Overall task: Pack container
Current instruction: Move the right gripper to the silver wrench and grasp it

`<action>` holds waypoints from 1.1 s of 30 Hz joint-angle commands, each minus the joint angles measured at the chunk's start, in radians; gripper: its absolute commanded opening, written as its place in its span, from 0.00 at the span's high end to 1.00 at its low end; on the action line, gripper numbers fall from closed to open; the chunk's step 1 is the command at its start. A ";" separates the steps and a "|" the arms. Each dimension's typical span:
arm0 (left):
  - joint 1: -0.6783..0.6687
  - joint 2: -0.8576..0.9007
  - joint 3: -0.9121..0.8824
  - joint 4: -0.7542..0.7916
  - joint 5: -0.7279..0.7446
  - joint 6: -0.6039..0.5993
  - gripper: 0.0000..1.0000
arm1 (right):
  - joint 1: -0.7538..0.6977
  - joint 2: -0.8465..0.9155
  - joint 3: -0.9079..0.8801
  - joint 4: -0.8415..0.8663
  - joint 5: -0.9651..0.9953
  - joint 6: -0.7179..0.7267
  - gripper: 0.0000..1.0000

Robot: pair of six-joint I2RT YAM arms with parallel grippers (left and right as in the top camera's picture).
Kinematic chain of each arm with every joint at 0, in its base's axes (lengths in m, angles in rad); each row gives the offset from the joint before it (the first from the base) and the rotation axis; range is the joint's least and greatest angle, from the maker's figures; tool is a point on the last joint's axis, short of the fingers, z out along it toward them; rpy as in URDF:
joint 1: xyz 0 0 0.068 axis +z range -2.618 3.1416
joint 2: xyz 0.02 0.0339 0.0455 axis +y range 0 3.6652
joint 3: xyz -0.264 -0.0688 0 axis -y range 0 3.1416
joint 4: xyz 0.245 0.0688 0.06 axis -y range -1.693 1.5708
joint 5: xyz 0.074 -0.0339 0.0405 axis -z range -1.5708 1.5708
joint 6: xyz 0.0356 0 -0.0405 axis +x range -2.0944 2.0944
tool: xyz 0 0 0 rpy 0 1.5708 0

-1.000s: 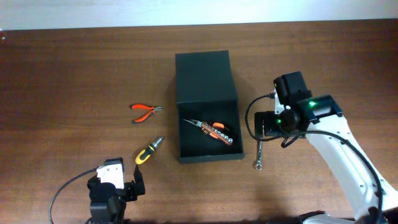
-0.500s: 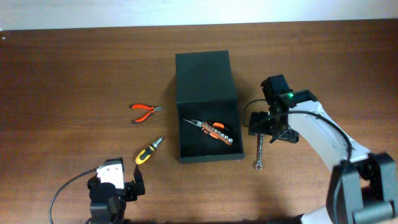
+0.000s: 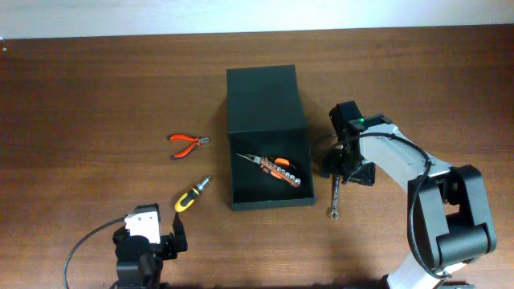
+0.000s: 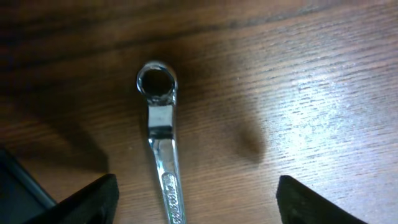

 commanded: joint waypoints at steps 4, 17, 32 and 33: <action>0.006 -0.008 -0.005 0.000 0.007 0.016 0.01 | -0.005 0.012 -0.005 0.026 0.012 0.010 0.25; 0.006 -0.008 -0.005 0.000 0.007 0.016 0.01 | -0.005 0.014 -0.038 0.077 0.012 0.010 0.37; 0.006 -0.008 -0.005 0.000 0.007 0.016 0.01 | -0.005 0.015 -0.078 0.119 -0.007 0.006 0.74; 0.006 -0.008 -0.005 0.000 0.007 0.016 0.01 | -0.005 0.015 -0.078 0.121 -0.007 0.006 0.81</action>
